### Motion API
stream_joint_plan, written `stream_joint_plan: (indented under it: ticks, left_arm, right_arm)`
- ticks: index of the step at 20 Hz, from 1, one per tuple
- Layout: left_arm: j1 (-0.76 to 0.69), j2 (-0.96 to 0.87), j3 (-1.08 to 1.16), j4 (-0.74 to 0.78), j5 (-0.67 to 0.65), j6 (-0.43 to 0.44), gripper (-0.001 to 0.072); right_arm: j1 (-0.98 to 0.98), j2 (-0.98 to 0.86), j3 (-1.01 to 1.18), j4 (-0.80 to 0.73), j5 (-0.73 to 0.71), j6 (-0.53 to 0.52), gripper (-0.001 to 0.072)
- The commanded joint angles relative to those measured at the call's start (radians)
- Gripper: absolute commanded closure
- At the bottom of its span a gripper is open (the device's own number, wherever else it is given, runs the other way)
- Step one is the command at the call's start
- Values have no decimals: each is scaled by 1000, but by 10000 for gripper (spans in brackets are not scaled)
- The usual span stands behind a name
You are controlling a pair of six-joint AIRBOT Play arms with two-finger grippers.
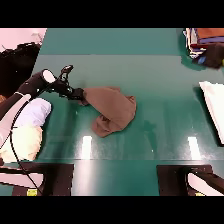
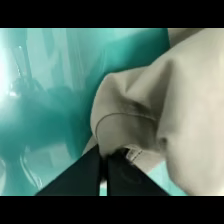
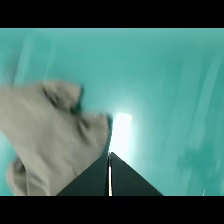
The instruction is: Fold the shirts.
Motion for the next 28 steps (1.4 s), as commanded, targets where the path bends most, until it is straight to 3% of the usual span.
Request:
stream_joint_plan:
  ticks: [1,2,4,6,10,14,15,17,18,22,28]
  left_arm:
    - [2,4,64,30,3,9,681]
    - [2,6,94,32,-9,9,681]
    - [2,13,146,32,-17,9,680]
    - [2,13,175,31,-18,9,680]
    - [2,12,176,32,-47,10,680]
    - [2,12,176,32,-53,9,680]
    - [2,12,176,32,-55,10,680]
    - [2,12,176,32,-55,9,681]
    - [2,15,176,33,-54,9,681]
    - [2,101,230,107,-40,9,681]
    - [2,431,469,173,13,10,681]
  right_arm:
    - [29,0,-260,4,-57,16,693]
    - [60,0,-346,9,-100,18,678]
    - [126,-22,-504,91,-191,17,331]
    - [198,-92,-620,214,-296,6,323]
    - [323,-276,-683,464,-528,-120,323]
    - [373,-433,-570,525,-571,-154,326]
    - [378,-462,-533,524,-570,-155,357]
    - [386,-496,-467,523,-571,-181,607]
    - [385,-502,-441,522,-567,-200,693]
    - [345,-430,-336,460,-543,-200,695]
    - [230,-110,-79,226,-430,-192,695]
